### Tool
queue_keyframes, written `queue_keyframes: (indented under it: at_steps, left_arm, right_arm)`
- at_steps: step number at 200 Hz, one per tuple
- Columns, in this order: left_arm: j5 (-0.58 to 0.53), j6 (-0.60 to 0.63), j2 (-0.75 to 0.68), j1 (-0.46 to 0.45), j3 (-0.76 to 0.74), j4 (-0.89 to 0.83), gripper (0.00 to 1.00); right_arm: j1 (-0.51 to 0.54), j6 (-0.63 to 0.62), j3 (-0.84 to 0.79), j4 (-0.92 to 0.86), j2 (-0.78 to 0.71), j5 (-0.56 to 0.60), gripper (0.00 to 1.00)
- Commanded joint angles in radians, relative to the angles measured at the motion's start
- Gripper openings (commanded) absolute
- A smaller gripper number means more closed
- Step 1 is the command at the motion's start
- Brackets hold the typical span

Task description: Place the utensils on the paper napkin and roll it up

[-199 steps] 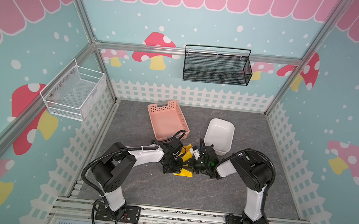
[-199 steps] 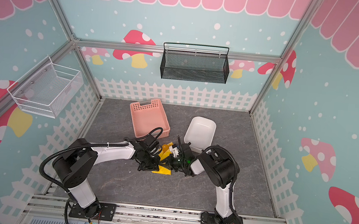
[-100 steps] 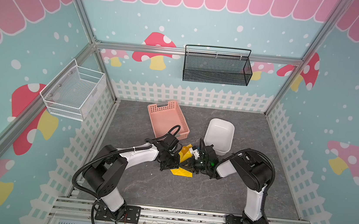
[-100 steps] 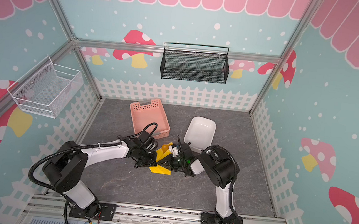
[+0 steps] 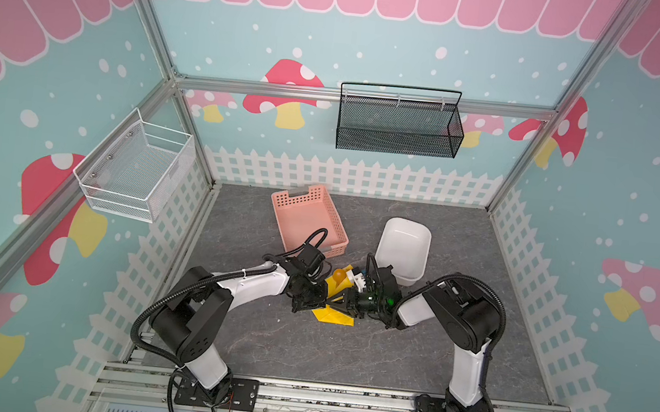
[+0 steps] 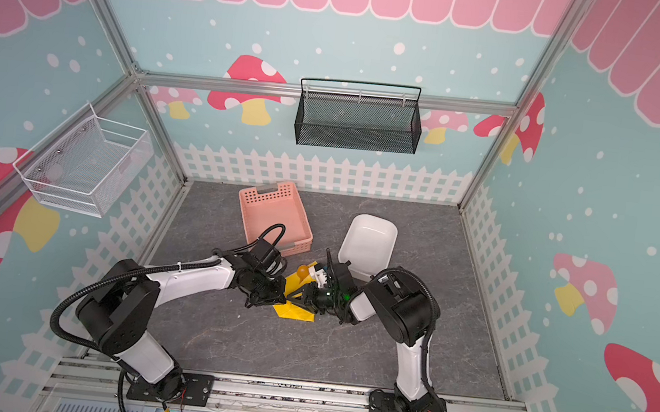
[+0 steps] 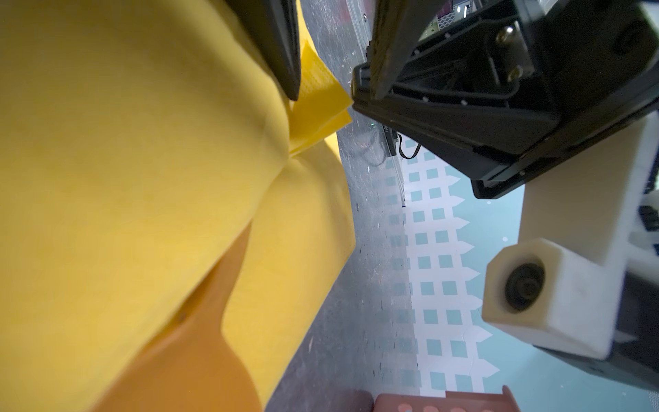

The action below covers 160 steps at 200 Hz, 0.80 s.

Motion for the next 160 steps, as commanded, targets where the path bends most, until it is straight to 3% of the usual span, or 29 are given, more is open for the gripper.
queue_keyframes:
  at_steps: [1, 46, 85, 160]
  left_arm:
    - [-0.023, -0.001, -0.008, 0.014, 0.009, 0.001, 0.05]
    - [-0.027, -0.003, -0.011, 0.031, 0.023, 0.003, 0.04]
    - [0.017, -0.002, 0.012, 0.029, 0.052, 0.027, 0.04]
    - [0.044, -0.005, 0.092, 0.021, 0.07, 0.03, 0.02]
  right_arm:
    - [0.006, 0.007, -0.003, -0.036, 0.016, 0.023, 0.27]
    - [0.005, 0.013, -0.001, -0.037, 0.027, 0.021, 0.11]
    - [0.005, 0.016, -0.001, -0.033, 0.035, 0.016, 0.03]
    - [0.006, 0.021, -0.002, -0.026, 0.041, 0.011, 0.01]
